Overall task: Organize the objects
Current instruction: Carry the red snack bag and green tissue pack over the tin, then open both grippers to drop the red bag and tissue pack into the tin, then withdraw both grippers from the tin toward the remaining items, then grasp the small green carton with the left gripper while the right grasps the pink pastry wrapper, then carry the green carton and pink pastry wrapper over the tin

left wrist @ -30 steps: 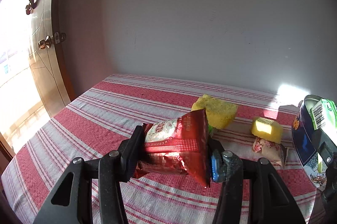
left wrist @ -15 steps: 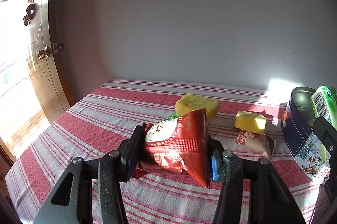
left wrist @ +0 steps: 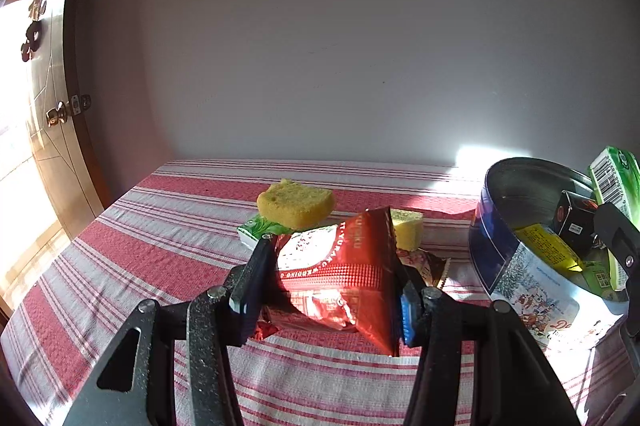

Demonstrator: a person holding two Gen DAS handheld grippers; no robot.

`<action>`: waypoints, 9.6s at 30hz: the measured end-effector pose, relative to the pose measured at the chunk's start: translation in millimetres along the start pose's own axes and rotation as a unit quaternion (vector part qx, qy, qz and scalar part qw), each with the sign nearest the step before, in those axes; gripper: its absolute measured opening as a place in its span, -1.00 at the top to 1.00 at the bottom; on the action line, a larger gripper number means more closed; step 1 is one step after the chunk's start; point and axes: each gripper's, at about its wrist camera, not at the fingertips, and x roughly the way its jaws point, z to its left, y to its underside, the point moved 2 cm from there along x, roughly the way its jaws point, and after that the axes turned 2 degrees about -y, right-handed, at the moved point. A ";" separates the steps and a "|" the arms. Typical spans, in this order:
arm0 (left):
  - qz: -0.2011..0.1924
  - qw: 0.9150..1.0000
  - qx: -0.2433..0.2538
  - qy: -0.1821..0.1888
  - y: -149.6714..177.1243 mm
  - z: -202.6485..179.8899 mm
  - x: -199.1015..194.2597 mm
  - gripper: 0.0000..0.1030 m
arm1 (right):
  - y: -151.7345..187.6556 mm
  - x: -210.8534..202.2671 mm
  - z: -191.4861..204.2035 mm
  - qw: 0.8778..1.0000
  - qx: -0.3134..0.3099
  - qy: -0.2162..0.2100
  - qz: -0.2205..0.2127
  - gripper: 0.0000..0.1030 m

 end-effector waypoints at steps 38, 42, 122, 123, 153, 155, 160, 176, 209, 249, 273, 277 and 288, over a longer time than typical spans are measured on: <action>-0.026 0.992 0.054 0.108 -35.3 -148.5 -17.5 -0.06 | -2.2 -5.8 -125.0 0.992 0.011 0.123 -0.019 -0.03; -0.024 0.991 0.060 0.117 -37.4 -163.7 -15.6 -0.06 | -2.3 0.4 -136.1 0.991 0.006 0.132 -0.013 -0.03; 0.003 0.994 0.028 0.104 -34.3 -136.3 7.0 -0.58 | 12.7 11.9 -159.9 0.994 0.059 0.091 0.003 -0.95; 0.002 0.995 0.027 0.100 -33.4 -132.3 6.6 -0.58 | 12.8 10.9 -160.3 0.994 0.062 0.095 0.003 -0.95; 0.023 1.000 -0.004 -0.009 -14.0 14.4 31.1 -0.58 | 8.4 6.4 -5.3 0.996 0.084 0.011 0.026 -0.59; 0.025 1.000 -0.008 -0.015 -13.5 25.4 34.8 -0.58 | 8.0 9.6 6.7 0.996 0.084 -0.002 0.031 -0.59; 0.031 0.999 -0.009 -0.033 -13.7 47.9 41.2 -0.58 | 7.7 16.8 35.8 0.996 0.072 -0.027 0.044 -0.54; 0.133 0.988 -0.072 -0.028 -6.5 123.7 92.8 -0.58 | 26.7 98.4 100.5 0.975 0.079 -0.080 0.193 -0.54; 0.163 0.986 0.018 0.033 -31.1 70.9 143.4 -0.58 | 36.7 125.6 87.0 0.952 0.031 -0.148 0.267 0.38; 0.264 0.853 -0.242 0.381 -13.7 101.9 93.4 -0.06 | 11.0 78.3 53.3 0.963 0.064 -0.209 0.158 0.61; 0.015 0.991 0.021 0.130 -45.1 14.6 -22.0 -0.07 | -20.1 -9.2 -23.4 0.980 0.115 -0.153 0.043 0.61; 0.005 0.991 0.036 0.131 -43.4 -11.4 -34.8 -0.07 | -28.8 -28.0 -44.9 0.985 0.116 -0.123 0.022 0.61; -0.011 0.988 0.073 0.138 -46.5 -76.7 -52.1 -0.07 | -34.2 -43.1 -114.3 0.992 0.122 -0.042 -0.002 0.61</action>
